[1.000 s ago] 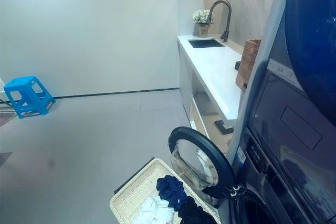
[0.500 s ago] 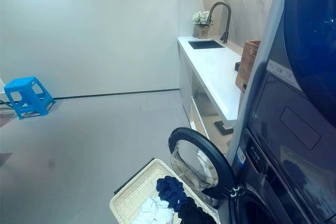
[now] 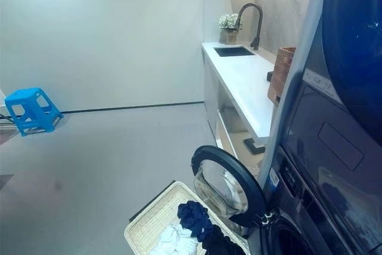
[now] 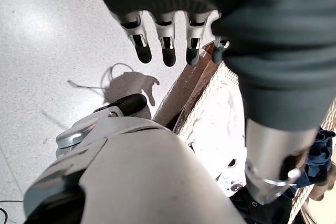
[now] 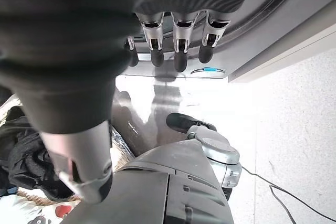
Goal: Put the clothes into the washing machine.
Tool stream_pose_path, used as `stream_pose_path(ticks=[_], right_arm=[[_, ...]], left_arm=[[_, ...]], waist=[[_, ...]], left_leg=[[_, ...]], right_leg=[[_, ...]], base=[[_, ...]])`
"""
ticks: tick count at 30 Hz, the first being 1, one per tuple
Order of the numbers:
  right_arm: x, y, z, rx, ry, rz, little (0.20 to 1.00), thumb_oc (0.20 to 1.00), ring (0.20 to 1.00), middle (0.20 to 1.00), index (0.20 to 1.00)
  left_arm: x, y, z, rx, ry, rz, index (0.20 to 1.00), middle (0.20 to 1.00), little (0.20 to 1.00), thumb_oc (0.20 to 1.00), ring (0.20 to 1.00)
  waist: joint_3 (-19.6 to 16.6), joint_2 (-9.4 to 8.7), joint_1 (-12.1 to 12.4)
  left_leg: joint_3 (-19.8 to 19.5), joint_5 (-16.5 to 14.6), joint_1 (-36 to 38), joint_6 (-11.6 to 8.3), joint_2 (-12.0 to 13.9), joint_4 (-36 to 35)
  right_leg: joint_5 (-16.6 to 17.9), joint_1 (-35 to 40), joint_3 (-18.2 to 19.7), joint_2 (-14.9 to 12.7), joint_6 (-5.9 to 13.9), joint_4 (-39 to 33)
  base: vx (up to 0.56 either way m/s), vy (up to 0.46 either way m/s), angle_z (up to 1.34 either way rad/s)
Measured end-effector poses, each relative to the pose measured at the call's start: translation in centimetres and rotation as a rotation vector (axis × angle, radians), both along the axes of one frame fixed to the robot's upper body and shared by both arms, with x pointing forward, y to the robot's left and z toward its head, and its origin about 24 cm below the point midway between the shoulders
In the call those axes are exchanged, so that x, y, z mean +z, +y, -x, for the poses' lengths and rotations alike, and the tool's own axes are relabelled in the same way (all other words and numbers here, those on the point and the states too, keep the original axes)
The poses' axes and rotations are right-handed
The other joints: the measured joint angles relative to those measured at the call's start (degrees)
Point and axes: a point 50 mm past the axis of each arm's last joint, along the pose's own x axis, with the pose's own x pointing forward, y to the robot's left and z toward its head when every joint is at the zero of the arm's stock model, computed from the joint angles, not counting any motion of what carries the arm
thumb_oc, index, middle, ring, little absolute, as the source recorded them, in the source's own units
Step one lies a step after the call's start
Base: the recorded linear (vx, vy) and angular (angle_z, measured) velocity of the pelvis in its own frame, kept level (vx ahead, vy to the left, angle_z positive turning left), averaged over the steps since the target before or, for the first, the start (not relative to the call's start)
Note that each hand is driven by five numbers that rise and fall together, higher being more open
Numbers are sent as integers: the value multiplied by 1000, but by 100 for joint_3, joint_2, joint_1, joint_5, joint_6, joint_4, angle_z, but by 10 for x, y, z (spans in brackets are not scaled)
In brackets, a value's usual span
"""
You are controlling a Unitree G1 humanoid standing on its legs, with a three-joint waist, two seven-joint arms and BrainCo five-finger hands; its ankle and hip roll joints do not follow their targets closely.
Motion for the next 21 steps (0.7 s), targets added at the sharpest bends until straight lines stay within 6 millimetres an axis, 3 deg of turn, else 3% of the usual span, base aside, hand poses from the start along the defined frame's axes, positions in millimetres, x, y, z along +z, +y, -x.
stream_pose_path(ticks=[4, 9, 11, 12, 16, 21], right_arm=[[1, -3, -3, -9, -15, 6, 1000, 1000, 1000, 1000, 1000], [7, -13, -24, -46, -94, 22, 1000, 1000, 1000, 1000, 1000], [13, -18, -46, -59, -162, 33, 1000, 1000, 1000, 1000, 1000], [20, -22, -65, -71, -217, 50, 1000, 1000, 1000, 1000, 1000], [35, -23, -110, -84, -355, 63, 1000, 1000, 1000, 1000, 1000], [56, -26, -152, -119, -480, 68, 1000, 1000, 1000, 1000, 1000]], left_arm=[[2, 4, -3, 76, -48, -29, 1000, 1000, 1000, 1000, 1000], [12, 10, -33, 189, -229, -87, 1000, 1000, 1000, 1000, 1000], [25, 11, -66, 232, -373, -104, 1000, 1000, 1000, 1000, 1000], [40, 8, -97, 253, -503, -114, 1000, 1000, 1000, 1000, 1000], [92, 9, -169, 277, -829, -150, 1000, 1000, 1000, 1000, 1000], [162, 22, -224, 293, -1131, -233, 1000, 1000, 1000, 1000, 1000]], waist=[[1, 24, 3], [277, 156, 6], [578, 257, 15], [889, 333, 23], [1643, 395, 150], [2219, 384, 226]], left_leg=[[-16, 3, -145, 1, 13, 15], [-94, 102, -506, 6, 41, 27], [-127, 248, -802, 22, 64, 30], [-151, 336, -1111, 48, 81, 98], [-260, 517, -1635, 100, 92, 152], [-395, 640, -2073, 141, 65, 193]], right_leg=[[14, -146, 0, 10, -9, 5], [64, -533, -4, 51, -16, 75], [144, -807, -12, 93, -28, 119], [208, -1136, -17, 118, -33, 240], [384, -1570, -69, 153, -34, 245], [411, -2010, -139, 140, 10, 399]], base=[[-9, 10, 0], [-107, 23, 2], [-218, -7, 5], [-246, -9, 15], [-175, 7, 8], [-118, -33, 6]])
